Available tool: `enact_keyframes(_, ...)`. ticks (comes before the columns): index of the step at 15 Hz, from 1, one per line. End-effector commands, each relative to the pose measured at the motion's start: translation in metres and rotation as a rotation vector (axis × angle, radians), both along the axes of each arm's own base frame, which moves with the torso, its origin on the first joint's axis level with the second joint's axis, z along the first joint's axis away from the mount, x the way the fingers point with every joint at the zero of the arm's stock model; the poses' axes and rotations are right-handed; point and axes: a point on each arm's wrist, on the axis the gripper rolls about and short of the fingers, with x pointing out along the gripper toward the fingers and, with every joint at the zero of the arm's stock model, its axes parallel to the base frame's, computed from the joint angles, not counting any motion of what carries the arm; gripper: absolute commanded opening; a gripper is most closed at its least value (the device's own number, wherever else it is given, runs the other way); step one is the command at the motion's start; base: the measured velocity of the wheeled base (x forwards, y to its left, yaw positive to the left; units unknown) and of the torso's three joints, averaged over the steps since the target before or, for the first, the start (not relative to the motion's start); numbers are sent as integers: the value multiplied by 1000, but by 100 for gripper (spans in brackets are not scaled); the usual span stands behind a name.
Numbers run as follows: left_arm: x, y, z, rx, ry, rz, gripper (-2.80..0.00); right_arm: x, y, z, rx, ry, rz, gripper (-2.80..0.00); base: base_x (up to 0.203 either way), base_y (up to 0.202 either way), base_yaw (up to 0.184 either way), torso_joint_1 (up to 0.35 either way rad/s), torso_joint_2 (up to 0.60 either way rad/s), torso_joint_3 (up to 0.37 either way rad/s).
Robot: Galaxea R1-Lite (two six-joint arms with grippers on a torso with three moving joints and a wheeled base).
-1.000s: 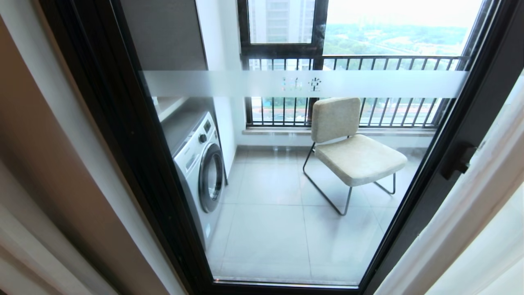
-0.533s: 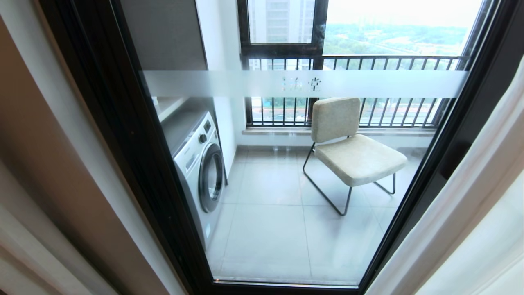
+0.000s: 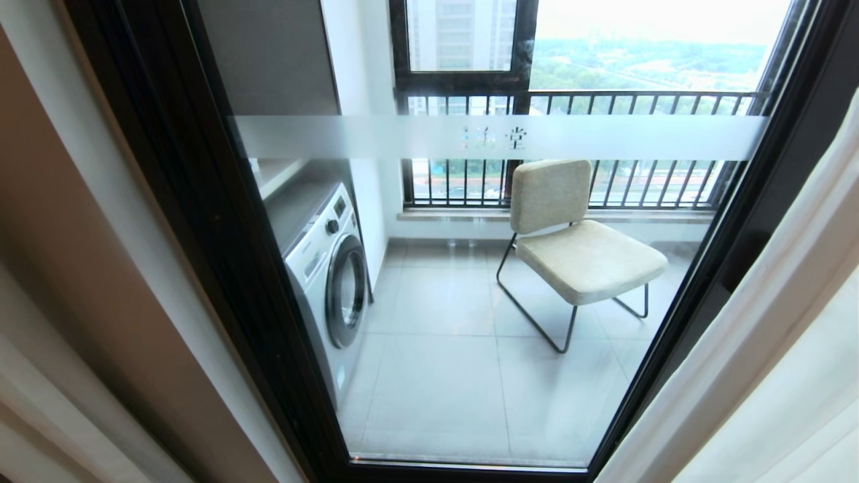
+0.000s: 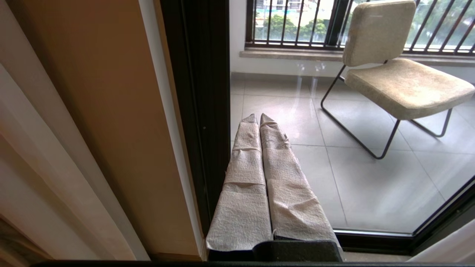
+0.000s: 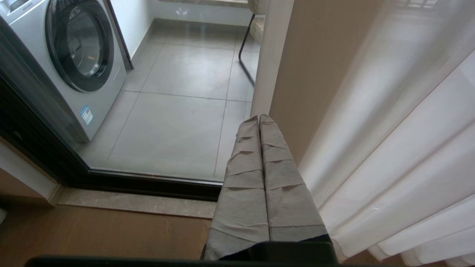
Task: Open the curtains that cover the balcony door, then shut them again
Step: Close the inner curtains on both sides
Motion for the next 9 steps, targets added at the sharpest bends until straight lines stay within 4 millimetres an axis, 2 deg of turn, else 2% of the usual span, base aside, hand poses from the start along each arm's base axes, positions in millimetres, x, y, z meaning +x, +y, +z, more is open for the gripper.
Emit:
enact_keyframes(1, 0, 0, 0, -1, 0, 1, -280, -10, 0, -2, -16, -124, -1, -280, 0, 0, 0, 0, 0, 0)
enact_keyframes(3, 0, 0, 0, -1, 0, 1, -280, -14, 0, -3, -35, -177, 11, -280, 0, 0, 0, 0, 0, 0)
enact_keyframes(9, 0, 0, 0, -1, 0, 1, -280, -14, 0, -3, -31, -176, 12, -280, 0, 0, 0, 0, 0, 0)
